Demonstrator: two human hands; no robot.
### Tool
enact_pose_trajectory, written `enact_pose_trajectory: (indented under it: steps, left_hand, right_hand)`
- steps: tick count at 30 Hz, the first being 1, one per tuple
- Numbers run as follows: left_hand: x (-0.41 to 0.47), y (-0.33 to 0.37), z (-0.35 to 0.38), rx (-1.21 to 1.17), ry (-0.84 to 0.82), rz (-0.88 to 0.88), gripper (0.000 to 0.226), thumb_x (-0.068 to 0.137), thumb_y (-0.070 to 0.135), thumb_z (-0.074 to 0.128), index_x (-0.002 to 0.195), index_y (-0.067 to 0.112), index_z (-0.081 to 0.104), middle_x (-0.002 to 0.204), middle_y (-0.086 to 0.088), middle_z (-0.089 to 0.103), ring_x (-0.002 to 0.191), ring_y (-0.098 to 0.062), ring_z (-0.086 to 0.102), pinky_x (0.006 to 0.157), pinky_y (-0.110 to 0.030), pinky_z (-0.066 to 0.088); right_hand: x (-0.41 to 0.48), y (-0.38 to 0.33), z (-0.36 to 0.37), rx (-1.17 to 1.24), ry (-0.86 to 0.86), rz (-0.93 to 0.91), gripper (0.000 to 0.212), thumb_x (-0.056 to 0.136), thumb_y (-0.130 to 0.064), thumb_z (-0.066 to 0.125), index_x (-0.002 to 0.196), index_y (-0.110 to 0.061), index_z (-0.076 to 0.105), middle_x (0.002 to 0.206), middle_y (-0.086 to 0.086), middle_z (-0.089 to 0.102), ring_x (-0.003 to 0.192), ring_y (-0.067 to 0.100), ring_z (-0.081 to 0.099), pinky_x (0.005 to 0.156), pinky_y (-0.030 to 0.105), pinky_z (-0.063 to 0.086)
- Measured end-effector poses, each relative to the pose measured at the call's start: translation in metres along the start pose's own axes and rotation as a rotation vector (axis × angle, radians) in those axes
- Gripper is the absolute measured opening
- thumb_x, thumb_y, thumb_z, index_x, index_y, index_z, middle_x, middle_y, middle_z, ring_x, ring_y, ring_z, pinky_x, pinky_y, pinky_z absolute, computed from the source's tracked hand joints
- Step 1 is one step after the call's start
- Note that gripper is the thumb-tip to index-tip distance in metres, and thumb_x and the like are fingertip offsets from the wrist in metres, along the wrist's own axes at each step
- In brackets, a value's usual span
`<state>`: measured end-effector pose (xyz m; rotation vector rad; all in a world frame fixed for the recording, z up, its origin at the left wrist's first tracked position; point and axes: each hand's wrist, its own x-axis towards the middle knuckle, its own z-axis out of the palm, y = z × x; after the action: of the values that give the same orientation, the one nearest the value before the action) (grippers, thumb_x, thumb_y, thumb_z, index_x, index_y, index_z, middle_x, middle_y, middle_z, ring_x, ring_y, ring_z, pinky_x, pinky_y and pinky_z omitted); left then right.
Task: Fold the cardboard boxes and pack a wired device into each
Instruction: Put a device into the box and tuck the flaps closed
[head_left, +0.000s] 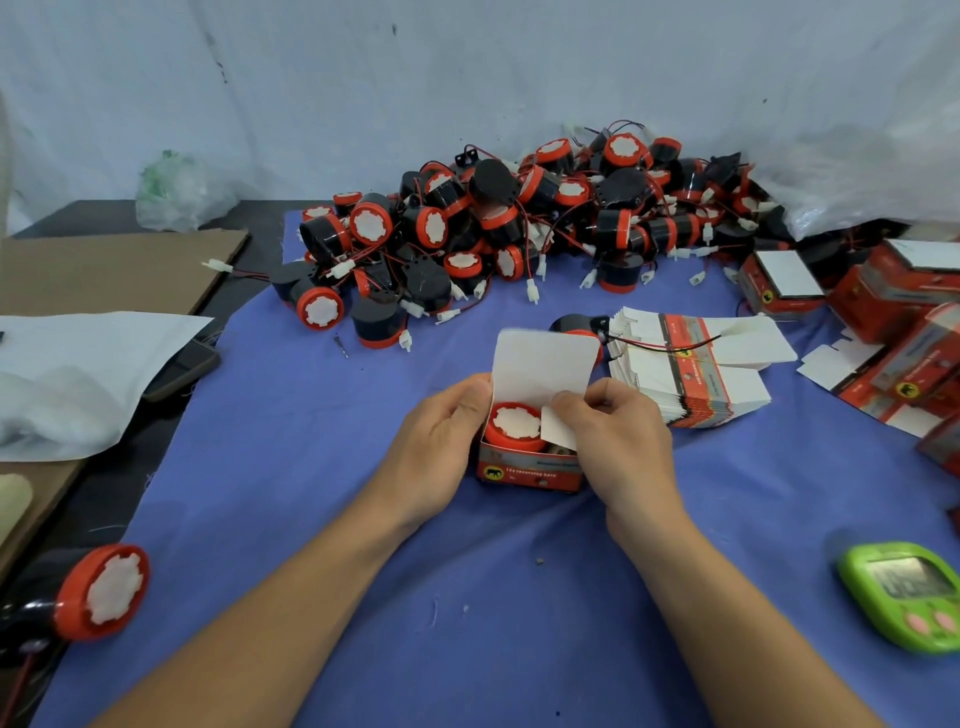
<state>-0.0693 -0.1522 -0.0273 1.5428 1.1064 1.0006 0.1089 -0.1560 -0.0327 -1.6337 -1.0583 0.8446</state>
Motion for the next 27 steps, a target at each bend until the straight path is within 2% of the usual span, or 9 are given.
enact_pose_trajectory:
  steps: [5, 7, 9, 13, 16, 20, 22, 24, 27]
  left_hand:
    - [-0.001, -0.001, 0.0, 0.035, -0.025, 0.024, 0.039, 0.096, 0.062, 0.046, 0.119, 0.042, 0.071, 0.117, 0.012, 0.076, 0.113, -0.01, 0.07, 0.1, -0.043, 0.055]
    - [0.0, -0.002, 0.001, 0.078, -0.023, 0.038, 0.029, 0.093, 0.049, 0.057, 0.117, 0.043, 0.071, 0.114, 0.016, 0.076, 0.108, -0.006, 0.07, 0.093, -0.035, 0.055]
    - [-0.001, 0.0, 0.003, 0.099, -0.005, 0.056, 0.033, 0.086, 0.034, 0.063, 0.116, 0.048, 0.069, 0.112, 0.021, 0.075, 0.106, -0.001, 0.07, 0.089, -0.028, 0.055]
    - [0.0, 0.001, 0.006, 0.025, 0.043, 0.045, 0.034, 0.079, 0.022, 0.071, 0.102, 0.045, 0.078, 0.106, 0.011, 0.079, 0.103, -0.011, 0.074, 0.093, -0.04, 0.059]
    - [0.0, 0.002, 0.005, -0.05, 0.063, -0.014, 0.027, 0.083, 0.009, 0.078, 0.098, 0.03, 0.084, 0.098, 0.001, 0.081, 0.097, -0.02, 0.077, 0.094, -0.048, 0.06]
    - [0.001, 0.003, 0.003, -0.014, 0.088, -0.054, 0.023, 0.087, 0.003, 0.078, 0.099, 0.021, 0.085, 0.095, -0.001, 0.081, 0.094, -0.02, 0.078, 0.093, -0.048, 0.061]
    - [0.002, 0.003, 0.002, 0.03, 0.095, -0.019, 0.024, 0.085, 0.006, 0.081, 0.096, 0.027, 0.084, 0.094, 0.004, 0.081, 0.093, -0.015, 0.077, 0.09, -0.04, 0.061]
    - [0.002, 0.002, 0.001, 0.069, 0.084, 0.02, 0.025, 0.084, 0.009, 0.084, 0.094, 0.032, 0.083, 0.093, 0.01, 0.081, 0.093, -0.008, 0.076, 0.084, -0.028, 0.06]
    - [0.003, 0.002, 0.0, 0.075, 0.079, 0.017, 0.026, 0.082, 0.01, 0.085, 0.091, 0.035, 0.083, 0.091, 0.011, 0.08, 0.09, -0.006, 0.076, 0.079, -0.024, 0.058]
  right_hand:
    - [-0.001, -0.004, 0.0, 0.041, -0.008, 0.009, 0.019, 0.086, -0.037, 0.071, 0.068, -0.039, 0.067, 0.069, -0.017, 0.069, 0.078, 0.014, 0.066, 0.06, 0.034, 0.047]
    - [-0.004, -0.003, -0.001, 0.019, -0.011, -0.041, 0.012, 0.086, -0.035, 0.072, 0.075, -0.037, 0.069, 0.071, -0.013, 0.071, 0.077, 0.014, 0.067, 0.064, 0.039, 0.052]
    - [-0.009, -0.001, -0.003, 0.0, -0.059, -0.116, 0.008, 0.088, -0.03, 0.07, 0.081, -0.032, 0.07, 0.075, -0.011, 0.073, 0.076, 0.014, 0.069, 0.07, 0.044, 0.058]
    - [-0.014, 0.0, -0.008, -0.01, -0.169, -0.187, 0.017, 0.097, -0.024, 0.062, 0.1, -0.035, 0.075, 0.091, -0.017, 0.077, 0.087, 0.005, 0.072, 0.079, 0.041, 0.061]
    - [-0.014, -0.002, -0.01, -0.136, -0.228, -0.242, 0.026, 0.101, -0.026, 0.053, 0.095, -0.039, 0.075, 0.089, -0.019, 0.074, 0.087, 0.005, 0.067, 0.077, 0.036, 0.056]
    - [-0.013, -0.005, -0.018, -0.22, -0.38, -0.243, 0.028, 0.105, -0.032, 0.047, 0.099, -0.041, 0.073, 0.092, -0.012, 0.072, 0.092, 0.013, 0.065, 0.081, 0.041, 0.054]
    - [-0.011, -0.006, -0.025, -0.153, -0.472, -0.22, 0.022, 0.105, -0.029, 0.053, 0.105, -0.04, 0.073, 0.099, -0.01, 0.074, 0.1, 0.015, 0.068, 0.09, 0.042, 0.056]
    - [-0.01, -0.006, -0.032, -0.023, -0.594, -0.189, 0.023, 0.102, -0.019, 0.06, 0.112, -0.035, 0.073, 0.109, -0.008, 0.076, 0.107, 0.012, 0.069, 0.096, 0.034, 0.056]
    - [-0.009, -0.005, -0.036, 0.162, -0.583, -0.112, 0.026, 0.096, -0.005, 0.066, 0.11, -0.024, 0.076, 0.109, 0.0, 0.078, 0.108, 0.017, 0.072, 0.087, 0.025, 0.057]
